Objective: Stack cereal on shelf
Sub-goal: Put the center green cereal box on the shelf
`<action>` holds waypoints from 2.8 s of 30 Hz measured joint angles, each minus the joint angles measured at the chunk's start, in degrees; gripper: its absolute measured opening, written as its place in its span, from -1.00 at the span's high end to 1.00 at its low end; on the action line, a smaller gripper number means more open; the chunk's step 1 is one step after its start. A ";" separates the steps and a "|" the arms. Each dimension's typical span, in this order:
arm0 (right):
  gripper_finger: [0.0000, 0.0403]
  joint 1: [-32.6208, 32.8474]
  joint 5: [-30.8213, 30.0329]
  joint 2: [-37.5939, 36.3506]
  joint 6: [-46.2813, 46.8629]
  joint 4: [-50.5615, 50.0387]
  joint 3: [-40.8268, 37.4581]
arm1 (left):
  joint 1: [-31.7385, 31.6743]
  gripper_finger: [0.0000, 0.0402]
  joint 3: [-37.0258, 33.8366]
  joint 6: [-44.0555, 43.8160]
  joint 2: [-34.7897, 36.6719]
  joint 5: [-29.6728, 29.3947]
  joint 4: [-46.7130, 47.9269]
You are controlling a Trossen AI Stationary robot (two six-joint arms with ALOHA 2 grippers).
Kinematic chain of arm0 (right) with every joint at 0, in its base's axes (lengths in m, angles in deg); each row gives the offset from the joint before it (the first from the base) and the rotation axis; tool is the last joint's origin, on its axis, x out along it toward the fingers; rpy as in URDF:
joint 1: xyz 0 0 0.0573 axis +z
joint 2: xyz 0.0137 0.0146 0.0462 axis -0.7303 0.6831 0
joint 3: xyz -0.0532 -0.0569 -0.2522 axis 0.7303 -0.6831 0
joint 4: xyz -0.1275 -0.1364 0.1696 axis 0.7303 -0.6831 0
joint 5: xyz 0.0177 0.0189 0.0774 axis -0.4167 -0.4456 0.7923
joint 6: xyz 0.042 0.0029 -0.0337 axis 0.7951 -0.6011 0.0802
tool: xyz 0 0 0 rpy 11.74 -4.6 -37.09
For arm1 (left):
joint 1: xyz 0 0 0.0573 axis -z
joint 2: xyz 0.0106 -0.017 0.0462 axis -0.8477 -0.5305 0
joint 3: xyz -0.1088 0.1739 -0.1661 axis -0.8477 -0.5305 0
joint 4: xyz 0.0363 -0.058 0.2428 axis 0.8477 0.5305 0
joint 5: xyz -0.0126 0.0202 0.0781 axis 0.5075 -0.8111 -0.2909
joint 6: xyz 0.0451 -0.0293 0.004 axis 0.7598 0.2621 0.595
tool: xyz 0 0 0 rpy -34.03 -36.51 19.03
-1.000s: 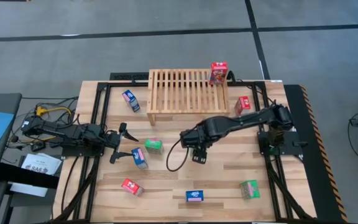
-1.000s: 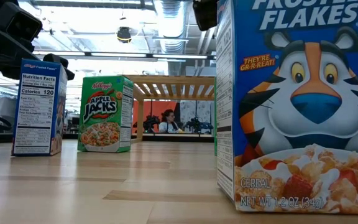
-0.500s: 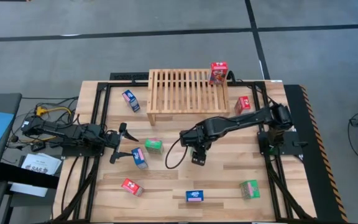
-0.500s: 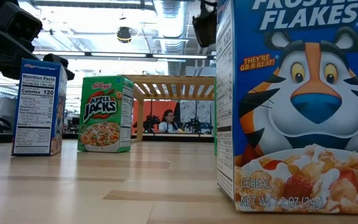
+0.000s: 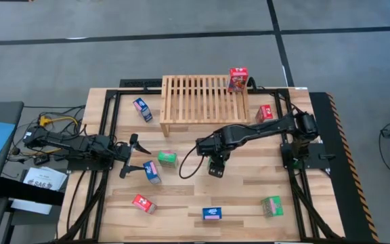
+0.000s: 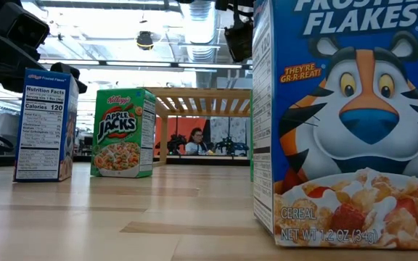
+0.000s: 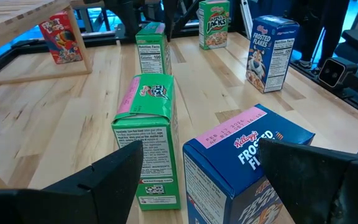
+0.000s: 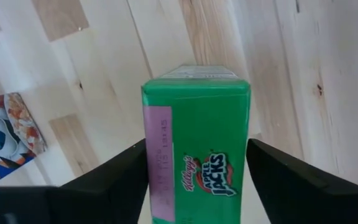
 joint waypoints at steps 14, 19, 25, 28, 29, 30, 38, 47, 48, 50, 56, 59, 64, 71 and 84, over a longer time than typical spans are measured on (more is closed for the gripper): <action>0.10 -0.53 -0.02 -0.68 -0.02 -0.99 0.02 | -0.01 -0.53 0.00 0.00 0.00 0.00 0.01; 0.20 -1.07 -0.04 -0.76 -0.06 -1.99 0.64 | -0.02 -0.53 0.00 0.00 0.00 0.00 0.02; 0.17 -2.81 -0.24 -0.76 -2.97 -8.24 6.89 | -0.01 -0.53 0.00 0.00 0.00 0.00 0.02; 0.17 -4.08 -0.68 -0.76 -5.50 -12.64 11.26 | 0.00 -0.53 0.00 0.00 0.00 0.00 0.00; 0.17 -4.64 -0.81 -0.76 -6.37 -13.96 12.81 | -0.02 -0.53 0.00 0.00 0.00 0.00 0.02; 0.18 -5.25 -0.90 -0.76 -7.31 -15.16 14.37 | -0.01 -0.53 0.00 0.00 0.00 0.00 0.01; 0.18 -11.53 -1.14 -0.76 -14.91 -23.32 28.28 | -0.02 -0.53 0.00 0.00 0.02 0.00 0.02; 0.17 -17.09 -6.10 -0.76 -26.57 -25.79 39.30 | -0.02 -0.53 0.00 0.00 0.00 0.00 0.01; 0.17 -17.93 -6.98 -0.76 -28.56 -25.64 40.04 | -0.01 -0.53 0.00 0.00 0.01 0.00 0.01; 0.17 -19.72 -8.27 -0.76 -32.78 -24.85 40.75 | 0.00 -0.53 0.00 0.00 0.00 0.00 0.00; 0.16 -26.53 -8.96 -0.72 -42.65 -20.62 41.09 | -0.02 -0.53 0.00 0.00 0.02 0.00 0.00; 0.16 -29.60 -8.90 -0.72 -45.91 -19.10 41.07 | -0.02 -0.53 0.00 0.00 0.00 0.00 0.02; 0.16 -33.14 -8.03 -0.72 -49.82 -14.94 41.07 | -0.01 -0.53 0.00 0.00 0.01 0.00 0.02; 0.16 -35.27 -6.58 -0.72 -51.83 -8.55 41.07 | -0.02 -0.53 0.00 0.00 0.01 0.00 0.00; 0.16 -35.03 -6.43 0.12 -52.04 -12.67 41.03 | -0.01 -0.53 0.00 0.00 0.00 0.00 0.00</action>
